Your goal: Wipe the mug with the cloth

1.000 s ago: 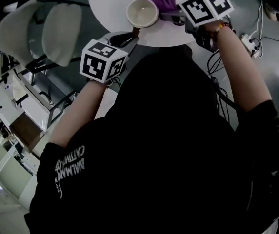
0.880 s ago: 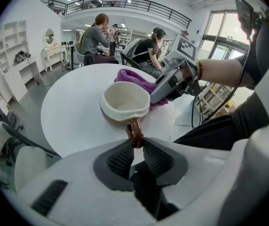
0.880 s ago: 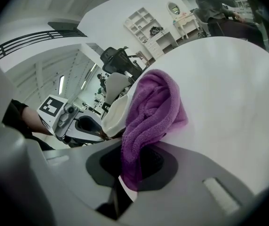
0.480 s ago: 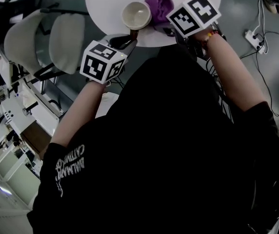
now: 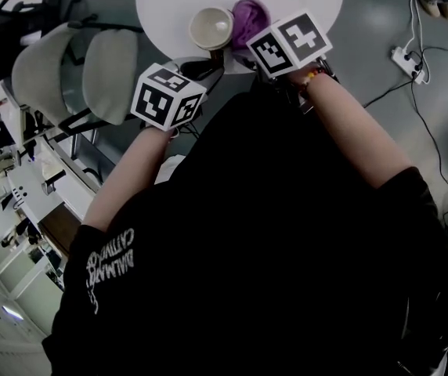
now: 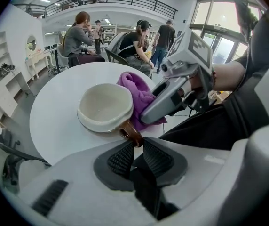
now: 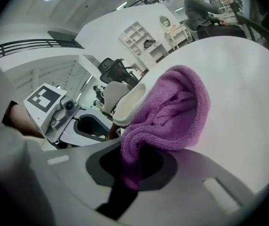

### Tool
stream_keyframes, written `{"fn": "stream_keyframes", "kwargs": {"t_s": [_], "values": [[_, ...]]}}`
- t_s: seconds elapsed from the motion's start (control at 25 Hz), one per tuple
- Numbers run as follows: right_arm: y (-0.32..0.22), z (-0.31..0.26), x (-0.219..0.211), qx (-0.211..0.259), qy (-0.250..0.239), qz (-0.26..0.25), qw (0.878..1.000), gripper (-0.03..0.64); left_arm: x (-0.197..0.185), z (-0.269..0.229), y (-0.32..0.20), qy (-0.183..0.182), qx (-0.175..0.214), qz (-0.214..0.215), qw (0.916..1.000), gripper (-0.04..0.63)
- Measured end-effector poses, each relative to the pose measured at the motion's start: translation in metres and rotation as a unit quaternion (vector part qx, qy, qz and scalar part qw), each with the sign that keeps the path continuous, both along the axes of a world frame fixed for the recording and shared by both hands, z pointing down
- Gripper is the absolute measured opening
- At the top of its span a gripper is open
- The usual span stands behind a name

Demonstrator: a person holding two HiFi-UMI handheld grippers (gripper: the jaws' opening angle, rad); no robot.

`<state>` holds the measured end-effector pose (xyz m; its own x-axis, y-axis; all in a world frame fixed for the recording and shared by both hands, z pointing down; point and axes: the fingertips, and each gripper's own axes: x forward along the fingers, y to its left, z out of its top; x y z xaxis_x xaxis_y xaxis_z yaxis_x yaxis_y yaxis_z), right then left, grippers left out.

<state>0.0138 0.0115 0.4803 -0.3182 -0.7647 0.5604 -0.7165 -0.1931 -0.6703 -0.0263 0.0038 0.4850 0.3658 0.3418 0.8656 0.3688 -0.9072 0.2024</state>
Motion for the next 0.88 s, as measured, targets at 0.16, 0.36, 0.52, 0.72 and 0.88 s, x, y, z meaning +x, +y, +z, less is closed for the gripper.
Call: {"fn": "stream_keyframes", "kwargs": {"t_s": [0.16,0.36,0.52,0.72,0.88], "values": [[-0.006,-0.001,-0.007,0.009,-0.043,0.048,0.998,0.052,-0.003,0.001,0.001,-0.007,-0.001,-0.003,1.0,0.064],[-0.01,-0.005,-0.008,0.039,-0.178,0.171,0.968,0.051,-0.003,0.002,0.005,-0.017,-0.01,-0.003,0.9998,0.064],[-0.01,-0.005,-0.008,0.045,-0.237,0.236,0.941,0.044,-0.002,0.002,0.011,-0.017,-0.02,-0.006,0.9996,0.064],[-0.007,-0.003,-0.008,0.031,-0.233,0.252,0.939,0.041,-0.003,0.0,0.015,-0.014,-0.023,0.002,0.9996,0.063],[-0.002,0.002,-0.01,0.006,-0.206,0.228,0.952,0.041,-0.005,-0.001,0.015,-0.011,-0.022,0.009,0.9997,0.063]]}}
